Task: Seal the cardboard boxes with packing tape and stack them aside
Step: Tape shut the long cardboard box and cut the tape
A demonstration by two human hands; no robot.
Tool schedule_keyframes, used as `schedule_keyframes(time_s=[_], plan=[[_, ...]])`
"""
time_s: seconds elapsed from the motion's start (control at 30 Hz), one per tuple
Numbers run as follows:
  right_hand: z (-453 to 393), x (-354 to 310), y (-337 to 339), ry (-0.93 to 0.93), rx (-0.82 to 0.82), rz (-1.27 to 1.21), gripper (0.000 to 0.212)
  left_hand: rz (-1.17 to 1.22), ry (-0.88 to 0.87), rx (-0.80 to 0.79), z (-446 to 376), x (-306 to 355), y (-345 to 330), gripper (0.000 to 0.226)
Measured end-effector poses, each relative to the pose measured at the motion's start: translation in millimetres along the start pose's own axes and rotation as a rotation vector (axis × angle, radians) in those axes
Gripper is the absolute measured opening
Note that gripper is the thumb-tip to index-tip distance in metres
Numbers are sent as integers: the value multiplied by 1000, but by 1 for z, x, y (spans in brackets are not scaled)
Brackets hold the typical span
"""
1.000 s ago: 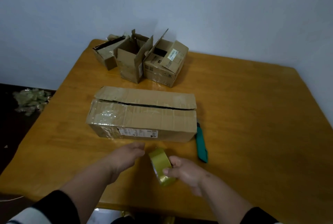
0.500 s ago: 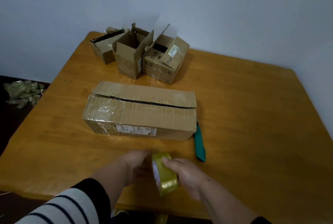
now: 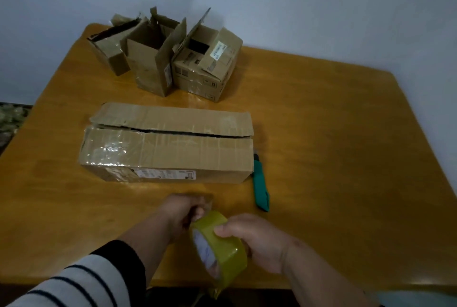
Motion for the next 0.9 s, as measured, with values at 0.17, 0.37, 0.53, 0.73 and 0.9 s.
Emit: schedule_keyframes(time_s=[0.17,0.37,0.53,0.73,0.9], plan=[[15,-5,22,15,-19,31,36,-39,-266,-69,19,13,15,8],[19,-9,31,30,-52,162,35,-406,-670,93,46,29,16,8],[16,-5,30,20,42,279,70,-470,-792,180,63,36,13,20],[12,0,31,112,75,379,80,-559,-947,260,77,34,6,27],[-1,9,29,118,176,386,77,-727,-1180,252,103,43,-19,26]])
Point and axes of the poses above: each hand's wrist, its own z-axis away from the middle knuckle, its own y-axis out of the back of the hand, x = y × z, the point moved 2 cm from there along -z, towards the middle knuckle, and after that the axes turned 13 degrees about z, right-handed, at the moved point
